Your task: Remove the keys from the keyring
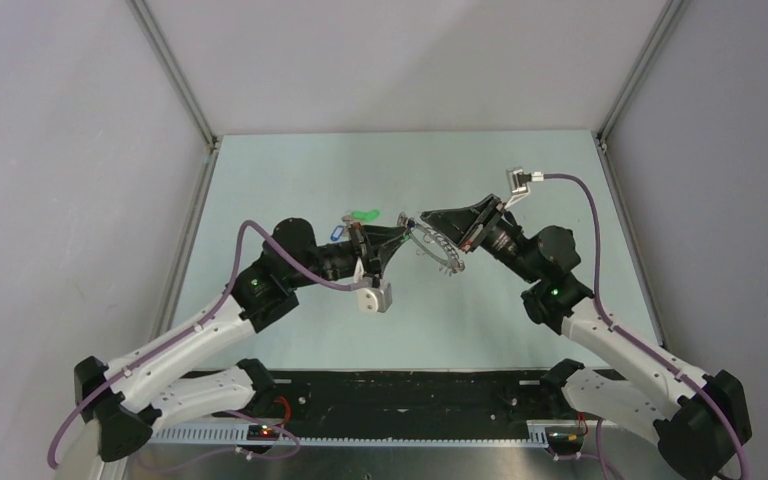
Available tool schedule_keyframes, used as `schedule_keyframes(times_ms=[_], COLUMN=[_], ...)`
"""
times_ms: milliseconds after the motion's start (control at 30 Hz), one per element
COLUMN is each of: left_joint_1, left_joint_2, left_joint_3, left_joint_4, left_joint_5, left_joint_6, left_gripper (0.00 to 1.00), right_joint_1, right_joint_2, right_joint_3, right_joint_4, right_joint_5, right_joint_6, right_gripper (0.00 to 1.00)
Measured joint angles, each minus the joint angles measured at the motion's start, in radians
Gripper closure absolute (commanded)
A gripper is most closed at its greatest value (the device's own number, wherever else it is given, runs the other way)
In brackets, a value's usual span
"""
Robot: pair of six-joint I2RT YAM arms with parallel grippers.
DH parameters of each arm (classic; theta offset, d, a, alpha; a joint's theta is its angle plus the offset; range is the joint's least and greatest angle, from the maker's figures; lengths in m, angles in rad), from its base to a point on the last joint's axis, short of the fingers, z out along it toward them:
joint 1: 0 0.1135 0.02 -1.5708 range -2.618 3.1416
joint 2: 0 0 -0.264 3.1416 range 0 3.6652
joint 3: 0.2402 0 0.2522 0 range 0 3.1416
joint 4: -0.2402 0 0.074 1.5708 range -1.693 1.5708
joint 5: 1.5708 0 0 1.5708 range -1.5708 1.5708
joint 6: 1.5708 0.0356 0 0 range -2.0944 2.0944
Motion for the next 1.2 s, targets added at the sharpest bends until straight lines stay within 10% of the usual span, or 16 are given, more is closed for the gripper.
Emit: schedule_keyframes(times_ms=[133, 267, 1200], left_joint_1=[-0.003, -0.007, -0.008], left_joint_2=[0.003, 0.001, -0.037], left_joint_3=[0.0, -0.002, -0.002], left_joint_4=[-0.006, -0.032, -0.064], left_joint_5=[-0.01, -0.016, -0.004], left_joint_6=[0.002, 0.003, 0.019], left_gripper=[1.0, 1.0, 1.0], right_joint_1=[-0.017, -0.037, 0.034], right_joint_2=[0.0, -0.012, -0.028], right_joint_3=[0.0, 0.0, 0.029], right_joint_4=[-0.012, -0.07, -0.134], right_joint_5=[-0.026, -0.051, -0.301], right_joint_6=[-0.014, -0.088, -0.941], right_gripper=[0.62, 0.48, 0.58])
